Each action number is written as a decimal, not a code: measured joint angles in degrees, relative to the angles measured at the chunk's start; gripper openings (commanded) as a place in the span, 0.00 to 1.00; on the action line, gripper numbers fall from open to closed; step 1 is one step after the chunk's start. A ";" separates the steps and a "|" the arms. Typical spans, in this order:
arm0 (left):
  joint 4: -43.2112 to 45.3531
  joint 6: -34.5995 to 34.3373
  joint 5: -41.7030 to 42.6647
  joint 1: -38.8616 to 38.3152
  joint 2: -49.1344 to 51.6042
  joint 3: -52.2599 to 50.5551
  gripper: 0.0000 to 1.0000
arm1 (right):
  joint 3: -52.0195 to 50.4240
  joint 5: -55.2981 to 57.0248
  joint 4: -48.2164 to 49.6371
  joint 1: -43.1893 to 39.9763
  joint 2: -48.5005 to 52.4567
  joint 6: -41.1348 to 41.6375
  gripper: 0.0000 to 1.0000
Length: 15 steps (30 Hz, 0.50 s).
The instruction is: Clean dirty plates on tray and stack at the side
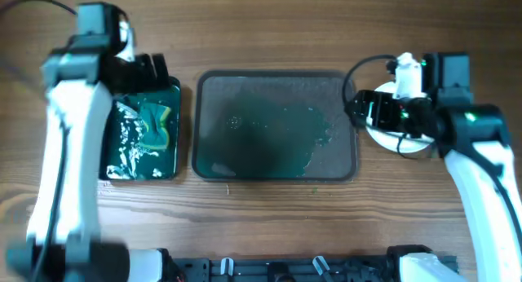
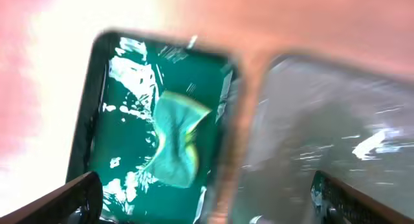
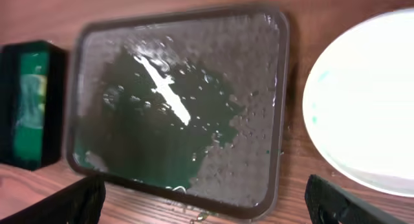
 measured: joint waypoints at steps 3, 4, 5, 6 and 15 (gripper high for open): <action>-0.15 0.00 2.51 0.02 -9.60 0.96 1.00 | 0.63 0.04 -2.64 0.00 -8.68 -0.20 1.00; -0.13 0.00 2.91 0.02 -10.62 0.96 1.00 | 0.63 0.04 -4.50 0.00 -11.58 -0.20 1.00; -0.22 0.00 3.19 0.00 -11.37 0.96 1.00 | 0.66 0.04 -5.31 0.00 -15.61 -0.20 1.00; -0.28 0.00 3.30 0.02 -11.47 0.96 1.00 | 0.66 0.04 -5.88 0.00 -18.75 -0.20 1.00; -0.39 0.00 3.52 0.00 -11.45 0.96 1.00 | 0.72 0.52 -7.61 0.00 -26.82 -0.22 1.00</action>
